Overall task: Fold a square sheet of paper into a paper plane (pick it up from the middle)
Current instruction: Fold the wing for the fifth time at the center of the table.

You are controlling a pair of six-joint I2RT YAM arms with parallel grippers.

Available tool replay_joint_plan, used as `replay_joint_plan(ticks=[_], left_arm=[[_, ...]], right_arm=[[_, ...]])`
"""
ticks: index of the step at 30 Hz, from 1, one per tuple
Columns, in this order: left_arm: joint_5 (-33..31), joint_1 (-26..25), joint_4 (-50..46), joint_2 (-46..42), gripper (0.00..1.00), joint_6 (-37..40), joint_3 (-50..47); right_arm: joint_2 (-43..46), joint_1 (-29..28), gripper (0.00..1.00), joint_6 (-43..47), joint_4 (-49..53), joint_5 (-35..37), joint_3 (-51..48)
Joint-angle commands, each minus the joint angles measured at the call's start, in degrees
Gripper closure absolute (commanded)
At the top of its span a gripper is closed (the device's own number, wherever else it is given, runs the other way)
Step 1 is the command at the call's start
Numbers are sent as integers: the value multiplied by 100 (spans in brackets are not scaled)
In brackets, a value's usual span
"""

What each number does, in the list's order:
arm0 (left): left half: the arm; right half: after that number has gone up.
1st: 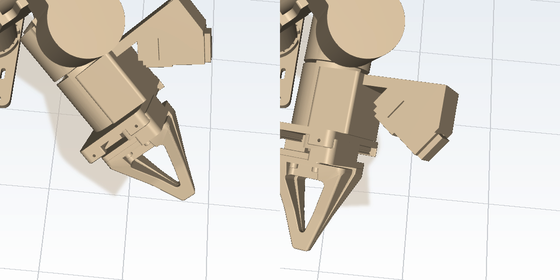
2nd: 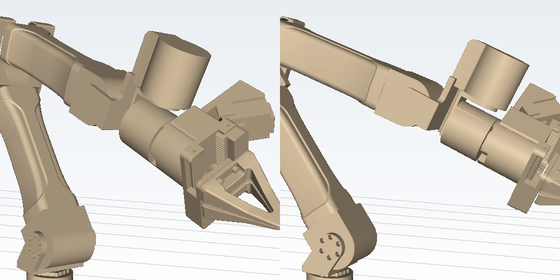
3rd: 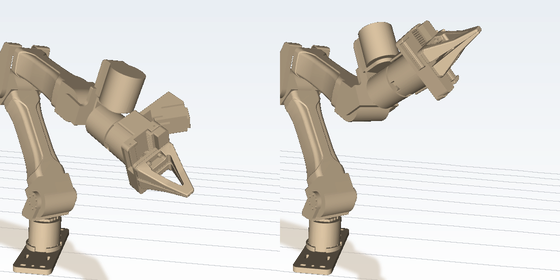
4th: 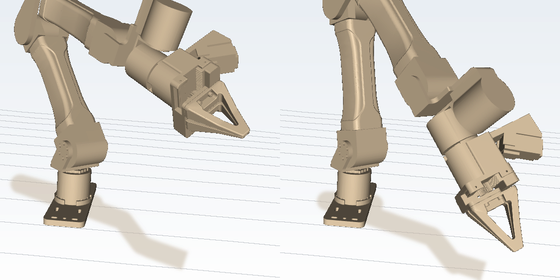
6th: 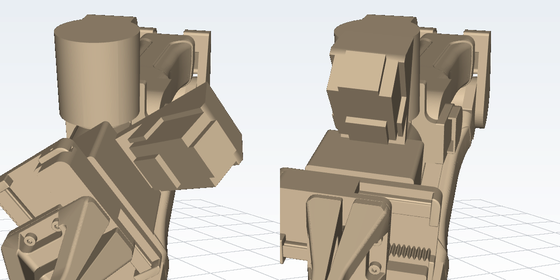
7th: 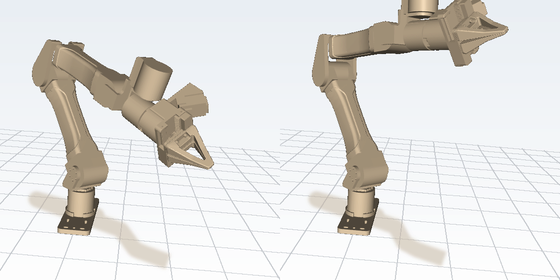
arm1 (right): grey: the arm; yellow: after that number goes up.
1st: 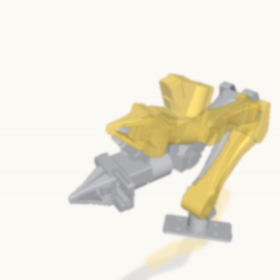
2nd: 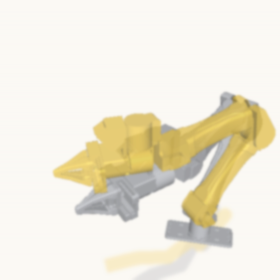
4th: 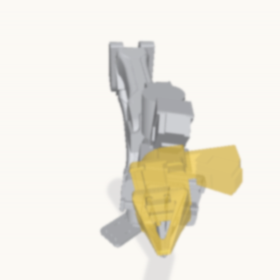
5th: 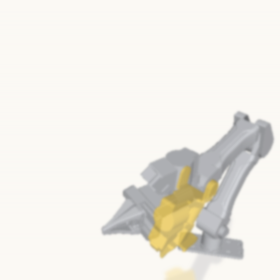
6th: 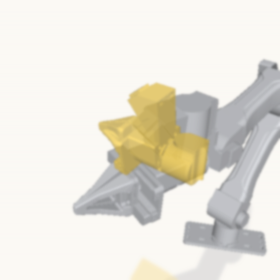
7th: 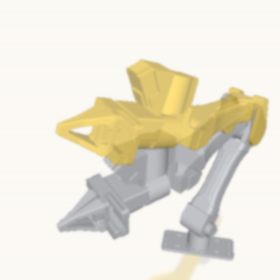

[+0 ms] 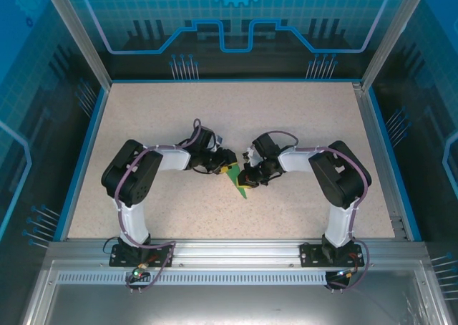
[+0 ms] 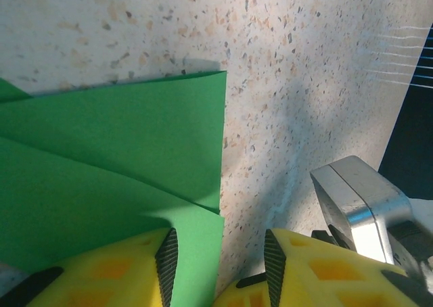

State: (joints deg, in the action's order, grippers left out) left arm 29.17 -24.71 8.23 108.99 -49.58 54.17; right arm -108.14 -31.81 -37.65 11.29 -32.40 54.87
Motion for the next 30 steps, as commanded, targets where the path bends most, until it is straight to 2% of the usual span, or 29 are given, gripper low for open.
replay_joint_plan(ticks=[1, 22, 30], left_arm=[[-299, 271, -72, 245, 58, 155, 23], [-53, 980, -589, 361, 57, 784, 567], [-50, 1137, -1016, -152, 55, 912, 797]], right_arm=[[-411, -26, 100, 115, 797, 518, -283], [-523, -36, 100, 170, 778, 417, -286], [-551, -62, 100, 56, 699, 386, -232]])
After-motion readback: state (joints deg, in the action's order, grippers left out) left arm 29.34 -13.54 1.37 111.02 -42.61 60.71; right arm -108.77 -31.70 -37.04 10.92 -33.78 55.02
